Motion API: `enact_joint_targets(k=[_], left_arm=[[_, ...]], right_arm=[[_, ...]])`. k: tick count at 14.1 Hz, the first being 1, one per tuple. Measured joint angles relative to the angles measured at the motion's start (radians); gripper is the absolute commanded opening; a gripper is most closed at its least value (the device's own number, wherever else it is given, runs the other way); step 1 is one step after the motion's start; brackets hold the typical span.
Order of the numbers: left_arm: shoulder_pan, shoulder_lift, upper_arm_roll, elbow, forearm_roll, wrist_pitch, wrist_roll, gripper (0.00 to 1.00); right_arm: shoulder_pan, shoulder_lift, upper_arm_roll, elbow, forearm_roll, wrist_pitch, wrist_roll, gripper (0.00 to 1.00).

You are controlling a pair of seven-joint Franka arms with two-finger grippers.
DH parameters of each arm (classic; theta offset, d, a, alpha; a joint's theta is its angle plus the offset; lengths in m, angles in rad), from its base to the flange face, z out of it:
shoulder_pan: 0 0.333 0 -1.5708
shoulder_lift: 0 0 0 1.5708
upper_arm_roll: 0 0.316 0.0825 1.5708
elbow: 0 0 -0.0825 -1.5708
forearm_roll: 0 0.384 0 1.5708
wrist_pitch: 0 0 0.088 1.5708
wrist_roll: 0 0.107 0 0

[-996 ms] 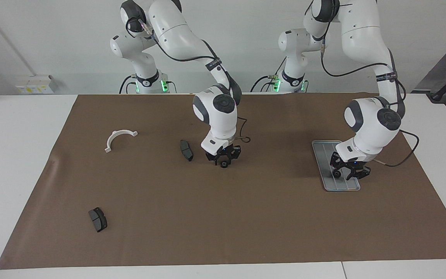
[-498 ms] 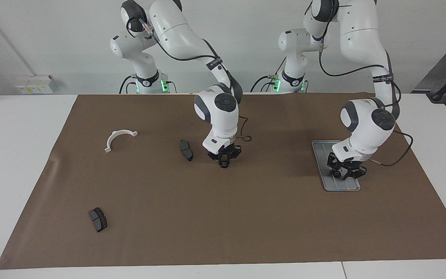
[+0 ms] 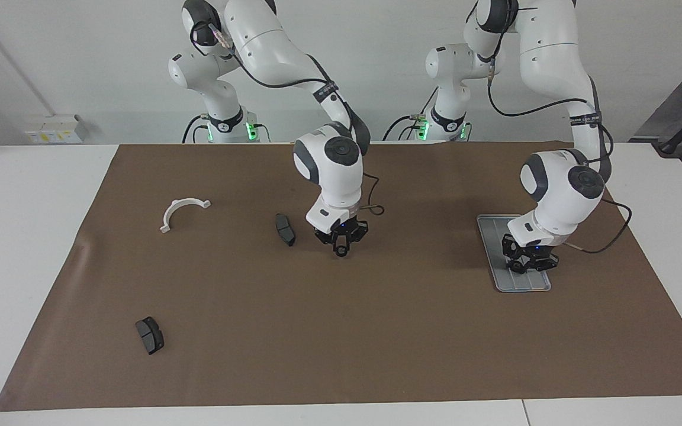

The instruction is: Place bearing gear from tray to pile

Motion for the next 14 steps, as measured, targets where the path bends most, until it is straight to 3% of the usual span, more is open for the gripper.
enact_joint_targets(k=[2,7,11,14], left_arm=[[0.000,0.000,0.000,0.000,0.000,0.000,0.000,0.00],[0.000,-0.003,-0.001,0.008,0.000,-0.012,-0.025,0.00],[-0.065,-0.015,-0.009,0.082,0.000,-0.144,-0.233,0.00],[-0.164,-0.027,-0.012,0.109,0.000,-0.212,-0.492,0.00]], right_arm=[[-0.082,-0.070,-0.004,0.001,0.000,-0.088,-0.092,0.00],[-0.330,-0.139,-0.006,-0.020,0.000,-0.174,-0.395,0.00],[-0.501,-0.139,-0.005,-0.143,0.000,-0.039,-0.640,0.00],[-0.576,-0.128,-0.004,-0.231,0.000,0.092,-0.704,0.00]])
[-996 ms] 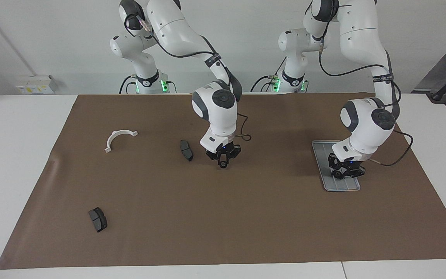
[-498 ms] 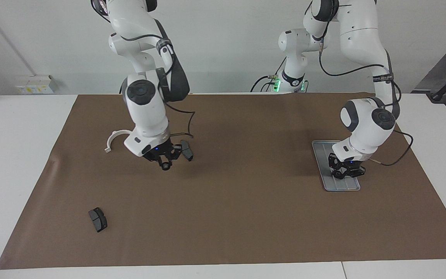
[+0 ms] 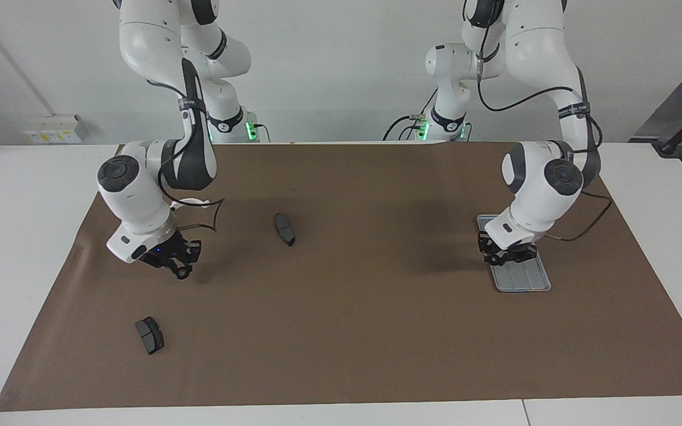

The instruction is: Place bearing gear from tray to pile

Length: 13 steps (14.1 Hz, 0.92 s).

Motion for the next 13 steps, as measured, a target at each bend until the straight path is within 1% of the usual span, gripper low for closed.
enact_joint_targets(k=[3,5,6,7,10,12,13], left_arm=[[-0.133,-0.003,-0.004,0.003,0.000,-0.012,-0.306,0.00],[-0.230,-0.003,-0.007,0.016,0.000,-0.012,-0.514,0.00],[-0.272,-0.003,-0.008,0.027,0.000,-0.015,-0.590,0.00],[-0.307,-0.003,-0.009,0.035,0.000,-0.020,-0.644,0.00],[-0.398,-0.003,-0.011,0.052,-0.015,-0.019,-0.773,0.00],[-0.443,0.000,-0.012,0.060,-0.025,-0.010,-0.817,0.00],[-0.463,0.002,-0.012,0.061,-0.033,0.004,-0.840,0.08]], right_arm=[[-0.024,0.039,0.001,-0.012,0.002,0.080,-0.004,0.00],[-0.031,0.070,0.001,-0.012,0.037,0.117,-0.004,0.01],[-0.031,0.079,0.001,-0.012,0.053,0.126,-0.004,0.56],[-0.032,0.078,0.001,-0.011,0.061,0.126,-0.004,1.00],[-0.032,0.079,0.006,-0.010,0.069,0.126,-0.004,1.00],[-0.031,0.074,0.008,0.000,0.070,0.126,-0.004,1.00],[-0.031,0.064,0.010,0.006,0.070,0.123,-0.004,1.00]])
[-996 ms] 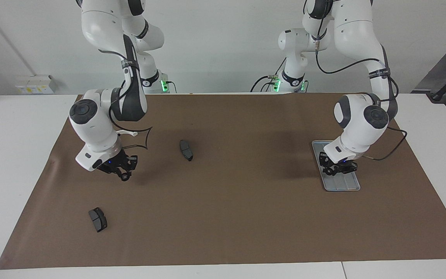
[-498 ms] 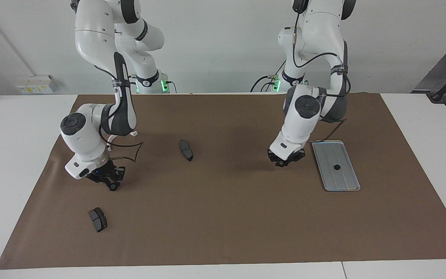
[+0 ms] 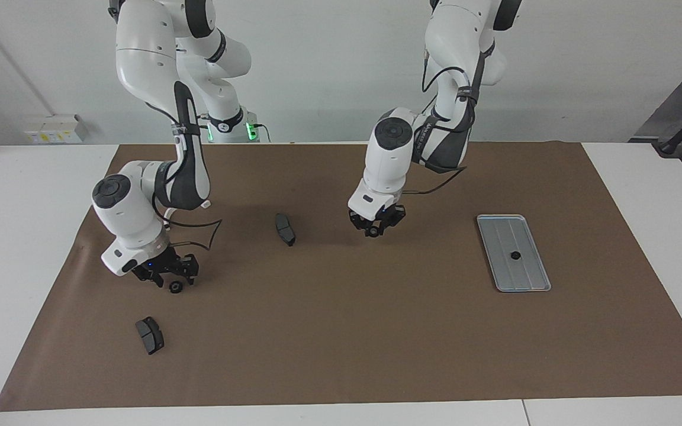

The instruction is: Place bearing gear from tray to pile

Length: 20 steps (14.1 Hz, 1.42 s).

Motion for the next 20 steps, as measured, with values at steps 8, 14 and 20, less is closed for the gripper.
enact_joint_targets(k=[8,14,20], left_arm=[[-0.033,0.012,0.007,0.009,-0.022,0.053,-0.046,0.73],[0.019,0.012,0.021,0.022,-0.022,0.035,-0.020,0.59],[0.299,0.011,0.030,0.040,-0.022,-0.091,0.473,0.55]], right_arm=[[0.048,-0.186,0.008,0.022,0.001,-0.198,0.060,1.00],[0.207,-0.200,0.014,0.029,0.000,-0.216,0.279,1.00],[0.469,-0.160,0.019,0.027,-0.001,-0.152,0.545,1.00]])
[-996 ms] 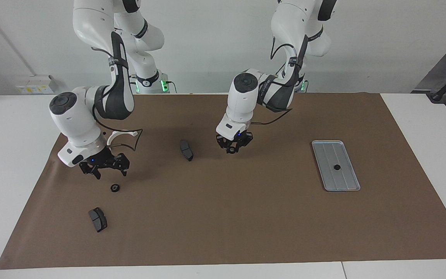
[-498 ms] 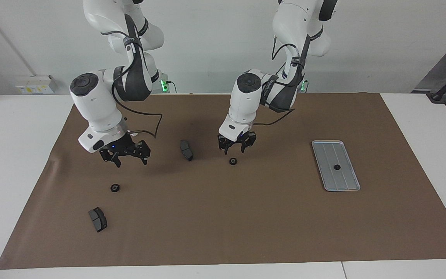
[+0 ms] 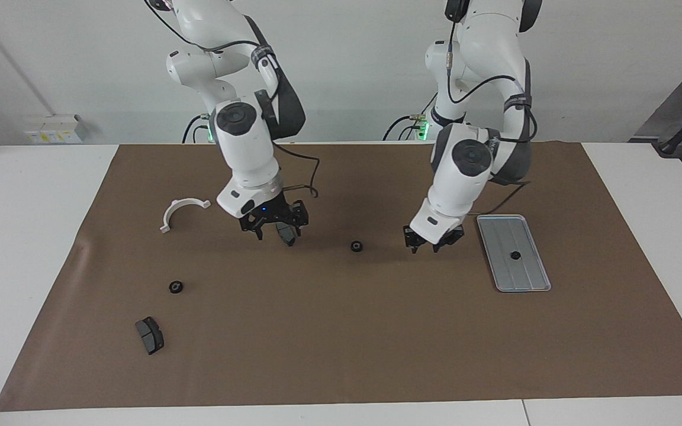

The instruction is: Place bearing gear from tray to pile

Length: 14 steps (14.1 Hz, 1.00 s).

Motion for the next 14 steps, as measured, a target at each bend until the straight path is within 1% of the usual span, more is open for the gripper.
enact_joint_targets(k=[2,4,7,8,10,14], left_arm=[[0.093,0.000,0.002,-0.002,0.000,-0.008,0.177,0.55],[0.172,0.000,0.003,-0.011,0.000,-0.008,0.332,0.55],[0.257,0.000,0.003,-0.040,0.000,0.021,0.500,0.55],[0.273,-0.001,0.003,-0.054,0.000,0.038,0.535,0.55],[0.286,-0.003,0.003,-0.087,0.022,0.081,0.575,0.55],[0.306,-0.009,0.003,-0.157,0.039,0.167,0.659,0.54]], right_arm=[[0.075,0.038,0.000,0.002,-0.024,0.071,0.113,1.00],[0.131,0.077,0.000,0.025,-0.054,0.100,0.212,1.00],[0.209,0.189,0.001,0.126,-0.128,0.101,0.356,1.00],[0.222,0.228,0.000,0.155,-0.152,0.101,0.388,1.00],[0.230,0.277,0.000,0.183,-0.168,0.103,0.400,1.00],[0.230,0.307,-0.003,0.184,-0.169,0.123,0.400,1.00]])
